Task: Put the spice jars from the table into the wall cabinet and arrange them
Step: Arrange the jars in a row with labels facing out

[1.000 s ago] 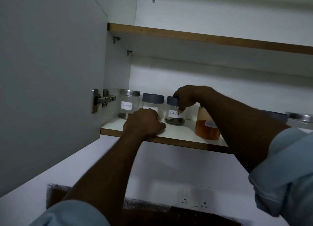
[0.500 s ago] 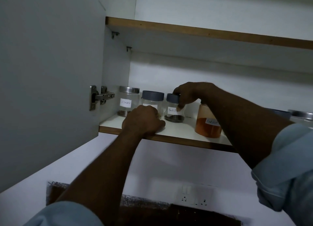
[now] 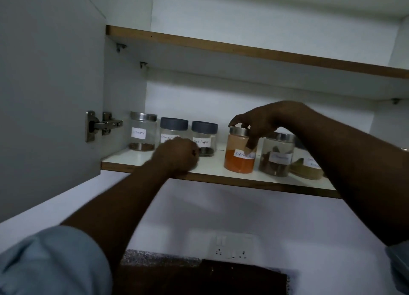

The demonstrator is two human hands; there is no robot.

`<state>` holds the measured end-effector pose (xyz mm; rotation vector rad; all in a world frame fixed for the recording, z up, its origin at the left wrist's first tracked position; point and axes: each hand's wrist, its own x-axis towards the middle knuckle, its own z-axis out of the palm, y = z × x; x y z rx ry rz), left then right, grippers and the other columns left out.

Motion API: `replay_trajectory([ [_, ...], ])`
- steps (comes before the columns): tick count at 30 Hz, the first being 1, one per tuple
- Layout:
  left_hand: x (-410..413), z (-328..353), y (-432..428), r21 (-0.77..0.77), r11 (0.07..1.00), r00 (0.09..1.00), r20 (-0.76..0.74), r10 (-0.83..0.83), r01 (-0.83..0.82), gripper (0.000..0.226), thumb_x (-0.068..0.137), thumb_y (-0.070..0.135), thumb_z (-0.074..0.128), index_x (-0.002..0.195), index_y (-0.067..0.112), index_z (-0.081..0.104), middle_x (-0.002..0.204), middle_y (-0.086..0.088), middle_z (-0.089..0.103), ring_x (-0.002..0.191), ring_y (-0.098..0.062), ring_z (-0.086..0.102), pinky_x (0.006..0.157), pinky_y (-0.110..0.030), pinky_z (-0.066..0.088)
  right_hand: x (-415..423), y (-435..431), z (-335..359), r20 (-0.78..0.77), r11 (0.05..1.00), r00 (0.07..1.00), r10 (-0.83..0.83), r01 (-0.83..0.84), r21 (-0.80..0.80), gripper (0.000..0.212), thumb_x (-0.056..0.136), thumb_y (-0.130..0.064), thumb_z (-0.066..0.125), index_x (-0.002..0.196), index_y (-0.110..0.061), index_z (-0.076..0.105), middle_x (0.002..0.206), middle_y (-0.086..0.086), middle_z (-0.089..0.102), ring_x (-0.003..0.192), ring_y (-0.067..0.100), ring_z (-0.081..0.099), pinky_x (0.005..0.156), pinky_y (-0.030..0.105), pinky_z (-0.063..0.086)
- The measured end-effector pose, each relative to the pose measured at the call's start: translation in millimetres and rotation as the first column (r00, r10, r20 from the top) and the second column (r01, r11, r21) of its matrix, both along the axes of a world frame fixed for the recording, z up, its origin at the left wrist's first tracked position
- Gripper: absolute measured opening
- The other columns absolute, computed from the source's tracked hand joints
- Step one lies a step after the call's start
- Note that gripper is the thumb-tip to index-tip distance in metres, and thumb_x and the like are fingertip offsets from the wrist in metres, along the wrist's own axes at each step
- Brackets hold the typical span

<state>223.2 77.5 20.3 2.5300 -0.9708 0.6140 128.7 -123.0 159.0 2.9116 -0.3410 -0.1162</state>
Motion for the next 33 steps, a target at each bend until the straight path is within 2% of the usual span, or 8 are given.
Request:
replay_trajectory([
  [3,-22,-4,-44,0.029,0.998,0.998,-0.004,-0.062,0.062,0.032,0.094,0.044,0.057,0.117,0.026,0.071,0.11,-0.001,0.072,0.097,-0.02,0.065,0.086,-0.037,0.055,8,-8,-8,0.096,1.0,0.995,0.024,-0.023,-0.017,0.088,0.083,-0.029,0.081,0.155,-0.033,0.031,0.15,0.003,0.048,0.131,0.027,0.05,0.103,0.043,0.043],
  [6,-21,-5,-62,0.066,0.997,1.0,0.0,-0.027,0.027,0.035,0.095,0.046,0.056,0.116,0.022,0.07,0.109,-0.001,0.072,0.097,-0.019,0.065,0.088,-0.04,0.056,24,-14,-13,0.13,0.999,0.992,-0.002,0.007,-0.041,0.086,0.084,-0.038,0.079,0.156,-0.026,0.033,0.149,0.005,0.05,0.128,0.028,0.053,0.102,0.042,0.045],
  [11,-12,-10,-60,0.051,0.998,0.999,0.035,-0.026,0.024,0.035,0.095,0.049,0.055,0.113,0.022,0.07,0.105,-0.001,0.072,0.094,-0.018,0.065,0.085,-0.038,0.056,45,-18,-15,0.134,1.0,0.991,-0.01,0.011,-0.006,0.079,0.086,-0.033,0.078,0.152,-0.013,0.041,0.146,0.011,0.053,0.124,0.03,0.058,0.09,0.035,0.046],
  [15,-4,-12,-62,0.044,0.999,0.999,0.024,-0.03,0.028,0.035,0.093,0.05,0.055,0.111,0.024,0.07,0.103,0.002,0.072,0.085,-0.015,0.06,0.082,-0.035,0.054,60,-19,-17,0.142,0.999,0.99,-0.022,0.017,0.033,0.077,0.086,-0.033,0.078,0.15,-0.009,0.044,0.141,0.013,0.057,0.101,0.026,0.067,0.084,0.033,0.052],
  [17,-1,-12,-62,0.039,0.999,0.999,0.013,-0.035,0.035,0.036,0.093,0.051,0.055,0.111,0.025,0.07,0.103,0.002,0.072,0.083,-0.013,0.058,0.08,-0.034,0.054,67,-20,-17,0.147,0.999,0.989,-0.021,0.014,0.048,0.077,0.085,-0.032,0.079,0.15,-0.008,0.043,0.142,0.014,0.056,0.1,0.027,0.068,0.084,0.034,0.054],
  [23,-3,-10,-61,0.133,0.989,0.998,0.013,-0.063,0.061,0.044,0.097,0.052,0.046,0.127,0.026,0.064,0.122,-0.004,0.066,0.107,-0.021,0.062,0.091,-0.039,0.051,81,-25,-19,0.166,0.997,0.986,-0.023,0.011,0.073,0.075,0.085,-0.03,0.079,0.148,-0.006,0.046,0.139,0.014,0.058,0.099,0.027,0.069,0.079,0.032,0.058],
  [27,-8,-8,-59,0.145,0.988,0.998,0.034,-0.06,0.055,0.042,0.097,0.048,0.046,0.126,0.025,0.066,0.124,-0.007,0.062,0.109,-0.023,0.06,0.095,-0.043,0.052,86,-27,-20,0.184,0.997,0.983,-0.018,0.004,0.077,0.078,0.085,-0.029,0.079,0.151,-0.006,0.042,0.141,0.015,0.056,0.094,0.025,0.068,0.065,0.024,0.052],
  [33,-11,-7,-58,0.138,0.989,0.998,0.008,-0.054,0.053,0.042,0.096,0.048,0.048,0.126,0.025,0.067,0.127,-0.005,0.062,0.113,-0.023,0.058,0.097,-0.045,0.051,91,-35,-22,0.201,0.994,0.98,0.001,-0.023,0.11,0.083,0.084,-0.025,0.08,0.154,-0.01,0.038,0.146,0.014,0.052,0.1,0.025,0.066,0.069,0.027,0.054],
])
